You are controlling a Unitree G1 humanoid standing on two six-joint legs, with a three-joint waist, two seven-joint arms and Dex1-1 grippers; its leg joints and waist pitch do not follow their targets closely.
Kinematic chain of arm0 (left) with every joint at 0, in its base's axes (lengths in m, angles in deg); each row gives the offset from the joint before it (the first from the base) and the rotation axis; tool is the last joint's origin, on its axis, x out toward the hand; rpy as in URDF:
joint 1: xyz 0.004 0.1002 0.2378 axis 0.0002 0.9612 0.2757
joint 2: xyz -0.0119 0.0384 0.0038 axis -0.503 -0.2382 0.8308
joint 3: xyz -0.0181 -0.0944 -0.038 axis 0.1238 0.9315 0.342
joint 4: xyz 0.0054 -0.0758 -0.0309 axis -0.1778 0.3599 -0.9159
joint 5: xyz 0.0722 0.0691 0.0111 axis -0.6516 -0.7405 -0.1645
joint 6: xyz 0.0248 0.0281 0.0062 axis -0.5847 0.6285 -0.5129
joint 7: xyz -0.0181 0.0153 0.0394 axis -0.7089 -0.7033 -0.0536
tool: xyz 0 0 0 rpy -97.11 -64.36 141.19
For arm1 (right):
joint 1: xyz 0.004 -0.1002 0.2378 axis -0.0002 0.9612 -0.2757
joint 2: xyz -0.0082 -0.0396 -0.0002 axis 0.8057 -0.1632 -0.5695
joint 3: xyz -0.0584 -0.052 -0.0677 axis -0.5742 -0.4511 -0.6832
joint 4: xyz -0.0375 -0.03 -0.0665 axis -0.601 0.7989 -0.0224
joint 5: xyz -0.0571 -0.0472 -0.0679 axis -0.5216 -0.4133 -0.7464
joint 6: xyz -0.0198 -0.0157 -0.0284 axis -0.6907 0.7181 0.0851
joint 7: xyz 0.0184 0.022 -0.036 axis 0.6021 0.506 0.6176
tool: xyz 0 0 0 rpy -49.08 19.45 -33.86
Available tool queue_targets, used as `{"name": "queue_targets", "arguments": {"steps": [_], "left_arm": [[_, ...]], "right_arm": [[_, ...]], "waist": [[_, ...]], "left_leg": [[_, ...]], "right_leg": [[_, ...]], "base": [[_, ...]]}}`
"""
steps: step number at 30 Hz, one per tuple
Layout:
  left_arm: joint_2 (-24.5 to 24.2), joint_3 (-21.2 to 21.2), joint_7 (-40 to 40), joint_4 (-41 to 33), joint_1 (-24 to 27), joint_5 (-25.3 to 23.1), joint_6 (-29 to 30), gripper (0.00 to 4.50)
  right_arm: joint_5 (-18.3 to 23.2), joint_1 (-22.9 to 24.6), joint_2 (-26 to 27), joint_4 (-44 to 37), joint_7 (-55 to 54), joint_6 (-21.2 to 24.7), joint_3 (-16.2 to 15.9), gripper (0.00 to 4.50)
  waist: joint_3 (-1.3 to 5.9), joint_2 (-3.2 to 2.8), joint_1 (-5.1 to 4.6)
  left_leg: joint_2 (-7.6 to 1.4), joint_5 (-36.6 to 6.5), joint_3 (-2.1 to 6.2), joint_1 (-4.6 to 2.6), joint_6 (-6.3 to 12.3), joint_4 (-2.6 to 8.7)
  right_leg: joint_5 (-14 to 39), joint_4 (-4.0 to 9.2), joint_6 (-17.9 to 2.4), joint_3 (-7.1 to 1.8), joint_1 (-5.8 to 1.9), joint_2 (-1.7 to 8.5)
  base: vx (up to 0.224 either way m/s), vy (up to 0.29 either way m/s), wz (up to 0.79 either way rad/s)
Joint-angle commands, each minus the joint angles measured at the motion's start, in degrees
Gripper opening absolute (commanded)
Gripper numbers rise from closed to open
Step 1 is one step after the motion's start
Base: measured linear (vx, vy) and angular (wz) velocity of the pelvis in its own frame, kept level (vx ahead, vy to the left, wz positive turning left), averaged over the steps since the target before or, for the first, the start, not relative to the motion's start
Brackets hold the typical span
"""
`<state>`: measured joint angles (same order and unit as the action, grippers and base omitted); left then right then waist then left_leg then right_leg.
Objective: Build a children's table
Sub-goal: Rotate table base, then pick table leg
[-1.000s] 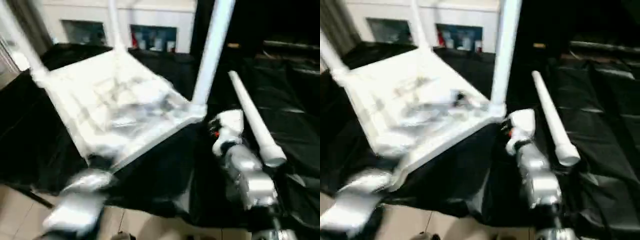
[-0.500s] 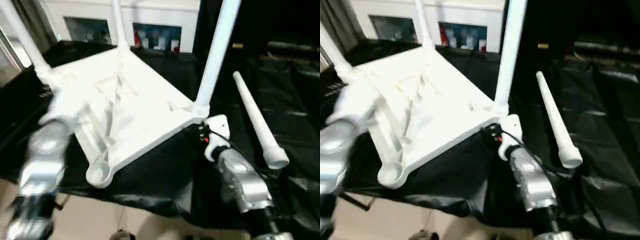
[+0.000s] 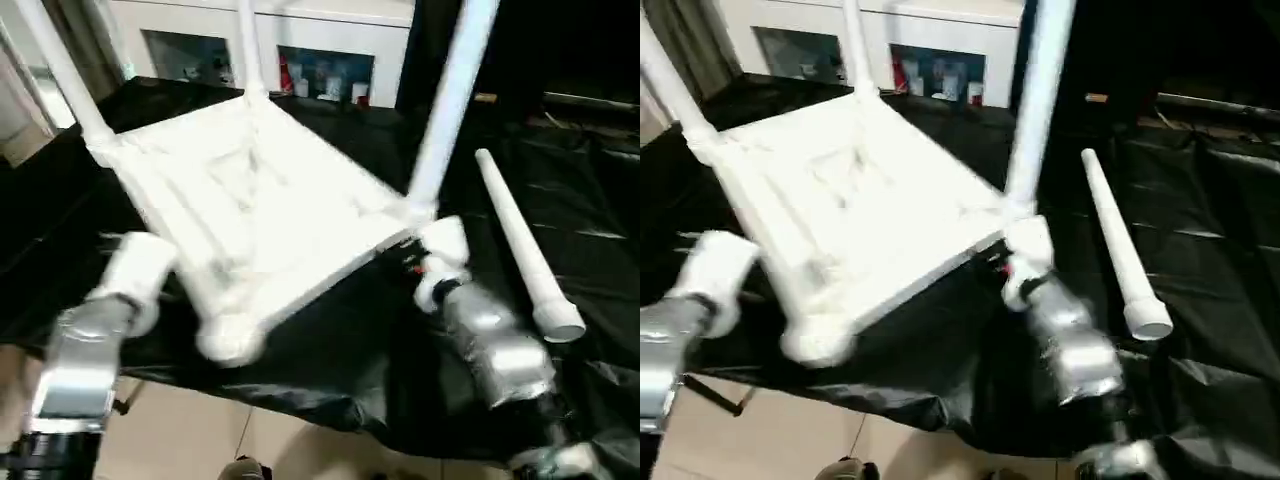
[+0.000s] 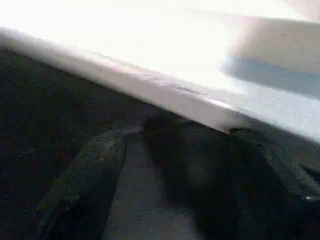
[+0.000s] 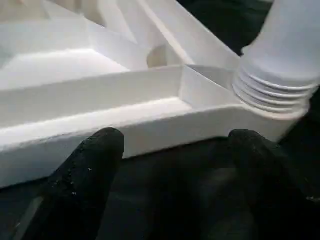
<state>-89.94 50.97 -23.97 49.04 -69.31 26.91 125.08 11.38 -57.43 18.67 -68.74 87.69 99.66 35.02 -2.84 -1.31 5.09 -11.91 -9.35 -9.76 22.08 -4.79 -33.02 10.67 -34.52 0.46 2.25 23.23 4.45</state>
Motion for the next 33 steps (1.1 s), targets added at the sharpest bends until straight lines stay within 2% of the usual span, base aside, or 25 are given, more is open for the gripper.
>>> {"name": "queue_targets", "arguments": {"steps": [1,4,7,8,9,11,12,14,15,16,19,20,22,25,28,32,33], "left_arm": [[-0.80,-3.03,-3.90,-2.56,-0.05,2.10,1.37,4.13],[-2.25,-6.38,-8.43,-4.03,0.21,4.00,1.68,4.29],[-1.41,-8.51,-10.44,-3.89,-0.91,5.18,0.10,4.48],[0.04,-9.25,-10.93,-3.21,-2.00,5.80,-1.29,4.48],[0.26,-9.38,-10.97,-3.11,-2.18,5.86,-1.33,4.48],[0.99,-9.92,-11.77,-3.29,-2.81,7.14,-1.76,4.50],[1.52,-10.07,-12.05,-3.48,-3.09,7.81,-2.01,4.50],[1.50,-10.32,-13.24,-3.93,-3.42,9.41,-3.65,4.50],[1.31,-10.06,-13.80,-4.29,-3.41,10.25,-4.21,4.50],[1.31,-10.06,-13.80,-4.29,-3.41,10.25,-4.21,4.50],[-0.47,-7.62,-17.77,-6.55,-2.76,13.77,-6.68,4.50],[-0.47,-7.62,-17.77,-6.55,-2.76,13.77,-6.68,4.50],[-2.59,-5.66,-20.44,-7.66,-2.53,15.85,-5.55,4.50],[-5.85,-3.26,-23.28,-8.98,-1.85,18.82,-3.82,4.50],[-8.50,-1.43,-25.48,-9.63,-1.28,21.58,-2.94,4.50],[-10.33,-0.09,-27.30,-10.00,-1.40,23.49,-1.66,4.50],[-10.85,0.31,-27.72,-10.02,-1.59,23.85,-1.62,4.50]], "right_arm": [[-1.45,-0.90,-1.73,-1.22,0.04,3.51,0.50,3.75],[-2.38,-2.26,-6.19,-2.20,1.82,10.30,0.58,3.75],[-0.91,-4.39,-10.11,-2.91,3.30,17.16,2.80,3.75],[0.53,-6.27,-11.87,-2.44,2.92,20.56,5.08,3.75],[0.73,-6.60,-12.12,-2.27,2.79,21.07,5.46,3.75],[1.18,-8.55,-13.38,-0.65,2.24,23.05,7.05,4.03],[1.44,-9.74,-14.07,0.71,1.97,23.73,7.96,4.09],[1.74,-12.94,-15.71,4.50,2.19,25.22,9.29,4.13],[1.63,-14.37,-16.41,6.45,2.55,25.55,9.40,4.42],[1.63,-14.37,-16.41,6.45,2.55,25.55,9.40,4.42],[1.02,-20.27,-18.65,15.24,4.94,27.92,8.14,4.42],[1.02,-20.27,-18.65,15.24,4.94,27.92,8.14,4.42],[-0.29,-23.58,-19.50,22.28,4.86,26.83,7.22,4.42],[-1.49,-27.56,-19.79,31.52,4.95,23.81,6.43,4.42],[-2.12,-30.58,-19.59,39.08,6.85,22.68,5.21,4.42],[-2.45,-32.41,-19.53,43.35,10.49,23.27,4.27,4.42],[-2.60,-32.92,-19.57,44.73,11.36,23.09,4.06,4.28]], "waist": [[3.61,-1.04,-0.36],[3.61,-1.21,-0.48],[3.59,-1.08,-0.62],[3.57,-1.01,-0.74],[3.56,-0.94,-0.69],[3.43,-1.05,-0.62],[3.48,-0.66,-0.73],[3.47,-0.85,-0.63],[3.50,-0.48,-0.64],[3.55,-0.63,-0.64],[3.61,-0.16,-0.91],[3.67,-0.01,-0.93],[3.71,0.08,-1.22],[3.74,0.06,-1.63],[3.75,-0.08,-1.60],[3.66,0.02,-1.36],[3.69,-0.03,-1.27]], "left_leg": [[-0.32,-14.14,-0.16,-1.42,-1.22,3.65],[-0.13,-13.69,-0.12,-1.19,-1.30,3.53],[-0.07,-14.08,-0.22,-1.24,-0.94,3.37],[0.02,-13.83,-0.17,-1.10,-0.74,3.37],[0.00,-14.03,-0.30,-1.32,-0.61,3.17],[0.01,-13.79,-0.33,-1.03,-0.48,3.15],[0.01,-13.85,-0.33,-1.11,-0.40,3.08],[0.04,-13.98,-0.40,-1.22,-0.39,2.88],[0.04,-13.69,-0.40,-1.12,-0.29,2.85],[-0.05,-13.61,-0.32,-1.22,-0.36,2.82],[0.07,-12.71,-0.40,-0.90,0.09,2.66],[0.05,-12.37,-0.41,-0.94,0.18,2.58],[0.14,-11.04,-0.53,-0.75,0.64,2.41],[0.22,-10.36,-0.52,-0.63,0.94,2.21],[0.07,-10.13,-0.69,-0.69,1.33,2.10],[-0.05,-10.99,-0.83,-0.76,1.42,2.05],[-0.07,-11.09,-0.81,-0.75,1.41,2.04]], "right_leg": [[6.04,3.58,-10.10,-1.60,-2.13,1.77],[5.94,3.47,-10.09,-1.54,-2.39,1.67],[7.26,3.62,-9.98,-1.60,-2.49,1.65],[8.04,3.67,-10.06,-1.55,-2.69,1.63],[9.17,3.79,-10.10,-1.63,-2.56,1.67],[11.09,3.86,-9.92,-1.60,-2.51,1.87],[12.61,4.00,-9.73,-1.57,-2.48,1.90],[13.99,4.15,-9.92,-1.55,-2.27,1.96],[14.61,4.11,-9.86,-1.49,-2.36,1.93],[14.45,3.96,-10.05,-1.44,-2.26,1.95],[13.36,3.76,-10.83,-1.31,-2.43,1.88],[12.79,3.63,-11.12,-1.30,-2.44,1.90],[10.97,3.39,-12.00,-1.26,-2.53,1.85],[10.14,2.99,-13.54,-1.09,-2.53,1.97],[8.82,2.84,-14.15,-1.09,-2.52,1.72],[9.11,2.78,-14.52,-1.05,-2.47,1.65],[9.42,2.71,-14.68,-1.04,-2.50,1.74]], "base": [[0.000,0.000,0.00],[0.000,0.000,0.00],[0.000,0.000,0.00],[0.000,0.000,0.00],[0.000,0.000,0.00],[0.000,0.000,0.00],[0.000,0.000,0.00],[0.000,0.000,0.00],[0.000,0.000,0.00],[0.000,0.000,0.00],[0.000,0.000,0.00],[0.000,0.000,0.00],[0.000,0.000,0.00],[0.000,0.000,0.00],[0.000,0.000,0.00],[0.000,0.000,0.00],[0.000,0.000,0.00]]}}
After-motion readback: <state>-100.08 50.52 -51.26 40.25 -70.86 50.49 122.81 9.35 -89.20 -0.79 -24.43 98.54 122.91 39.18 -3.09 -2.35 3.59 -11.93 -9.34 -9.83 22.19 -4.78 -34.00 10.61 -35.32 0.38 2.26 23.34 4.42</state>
